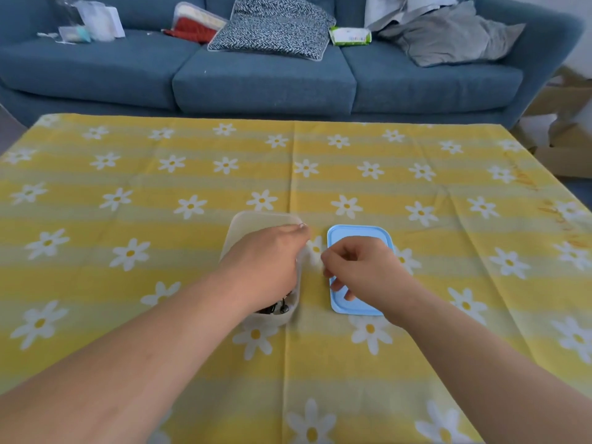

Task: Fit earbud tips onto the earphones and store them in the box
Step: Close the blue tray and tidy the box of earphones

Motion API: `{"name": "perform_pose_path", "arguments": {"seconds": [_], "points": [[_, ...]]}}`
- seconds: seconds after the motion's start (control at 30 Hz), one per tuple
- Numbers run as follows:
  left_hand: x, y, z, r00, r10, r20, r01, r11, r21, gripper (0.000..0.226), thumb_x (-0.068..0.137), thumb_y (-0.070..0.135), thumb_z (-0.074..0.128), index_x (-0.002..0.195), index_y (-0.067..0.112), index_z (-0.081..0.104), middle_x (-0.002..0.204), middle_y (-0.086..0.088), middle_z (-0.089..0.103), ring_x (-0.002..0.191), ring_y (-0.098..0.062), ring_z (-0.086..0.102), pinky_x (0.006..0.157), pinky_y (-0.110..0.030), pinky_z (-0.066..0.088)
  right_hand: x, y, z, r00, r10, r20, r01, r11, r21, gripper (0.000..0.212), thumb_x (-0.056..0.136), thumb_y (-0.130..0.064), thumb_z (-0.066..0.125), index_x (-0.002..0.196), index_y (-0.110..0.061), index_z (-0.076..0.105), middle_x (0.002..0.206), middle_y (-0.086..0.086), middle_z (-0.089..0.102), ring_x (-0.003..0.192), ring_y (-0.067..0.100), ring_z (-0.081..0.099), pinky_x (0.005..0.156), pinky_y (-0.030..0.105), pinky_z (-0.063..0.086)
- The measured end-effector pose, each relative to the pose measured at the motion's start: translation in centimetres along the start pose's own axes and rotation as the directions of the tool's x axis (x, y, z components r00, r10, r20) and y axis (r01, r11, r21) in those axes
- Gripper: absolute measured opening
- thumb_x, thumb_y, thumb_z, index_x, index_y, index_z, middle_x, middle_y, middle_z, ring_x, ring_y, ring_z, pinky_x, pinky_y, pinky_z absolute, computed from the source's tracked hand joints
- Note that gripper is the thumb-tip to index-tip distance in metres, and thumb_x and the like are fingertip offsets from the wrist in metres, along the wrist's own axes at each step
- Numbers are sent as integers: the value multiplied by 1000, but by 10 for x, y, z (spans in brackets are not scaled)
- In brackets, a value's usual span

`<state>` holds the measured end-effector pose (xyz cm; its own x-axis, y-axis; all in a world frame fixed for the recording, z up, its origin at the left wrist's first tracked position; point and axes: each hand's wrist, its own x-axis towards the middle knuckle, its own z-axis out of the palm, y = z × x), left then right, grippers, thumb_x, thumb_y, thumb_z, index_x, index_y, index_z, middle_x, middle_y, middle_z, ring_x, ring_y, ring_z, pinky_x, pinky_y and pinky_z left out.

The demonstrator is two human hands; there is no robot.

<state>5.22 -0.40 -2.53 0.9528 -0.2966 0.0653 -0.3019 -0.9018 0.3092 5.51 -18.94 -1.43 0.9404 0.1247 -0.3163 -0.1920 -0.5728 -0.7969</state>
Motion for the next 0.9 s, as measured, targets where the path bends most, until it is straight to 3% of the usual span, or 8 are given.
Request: {"name": "perform_pose_path", "arguments": {"seconds": [0.1,0.23,0.37,0.53,0.63,0.73,0.83,0.9], "points": [[0,-2,-2,999,-32,-30,31,999,-32,30,97,8,38,114,15,62,99,0,66,95,-29,63,75,-41,50,2,10,-9,996,22,-91,-21,1000,14,19,92,-23,58,85,-11,70,88,10,75,75,24,73,70,43,61],[2,-6,4,994,-50,100,42,995,85,32,98,10,40,122,15,62,119,3,60,113,-26,56,81,-38,50,8,27,-24,975,38,-220,-50,998,-47,12,93,-25,60,96,-17,67,90,4,68,66,17,60,55,27,46],[6,-4,7,981,-112,157,80,977,199,25,97,11,45,111,18,64,129,5,52,114,-23,47,87,-44,52,16,49,-34,957,62,-285,-91,992,-89,18,92,-29,62,110,-23,60,106,3,63,72,13,57,56,27,39],[11,-1,7,982,-186,22,187,982,-9,28,93,12,55,68,24,60,97,6,62,92,-23,57,74,-39,53,21,62,-37,951,107,-291,-142,985,-102,22,92,-30,64,112,-24,56,118,7,60,76,16,57,58,28,40],[11,1,-2,963,-245,-117,227,963,-145,7,88,15,66,90,21,63,90,6,65,84,-21,61,70,-36,50,22,64,-40,943,123,-308,-171,976,-135,29,92,-30,64,118,-19,54,118,8,59,83,21,58,64,30,41],[10,3,0,974,-149,-168,133,986,-102,30,90,15,66,119,21,59,113,5,66,96,-25,64,78,-39,53,21,64,-46,934,187,-304,-249,952,-180,29,93,-28,62,115,-11,51,98,4,58,82,24,57,59,31,42],[11,2,9,973,-15,-231,1,998,-60,17,94,13,54,100,16,70,95,3,71,81,-28,65,69,-45,56,21,64,-51,920,226,-320,-305,926,-222,24,92,-22,60,104,-1,58,86,7,62,68,24,55,53,28,42],[11,-1,10,963,-46,-266,26,997,-78,18,92,11,57,85,15,73,81,3,72,73,-26,65,64,-43,55,22,64,-49,914,233,-332,-315,923,-220,19,89,-13,57,100,1,62,81,11,63,65,26,54,55,29,43]]}}
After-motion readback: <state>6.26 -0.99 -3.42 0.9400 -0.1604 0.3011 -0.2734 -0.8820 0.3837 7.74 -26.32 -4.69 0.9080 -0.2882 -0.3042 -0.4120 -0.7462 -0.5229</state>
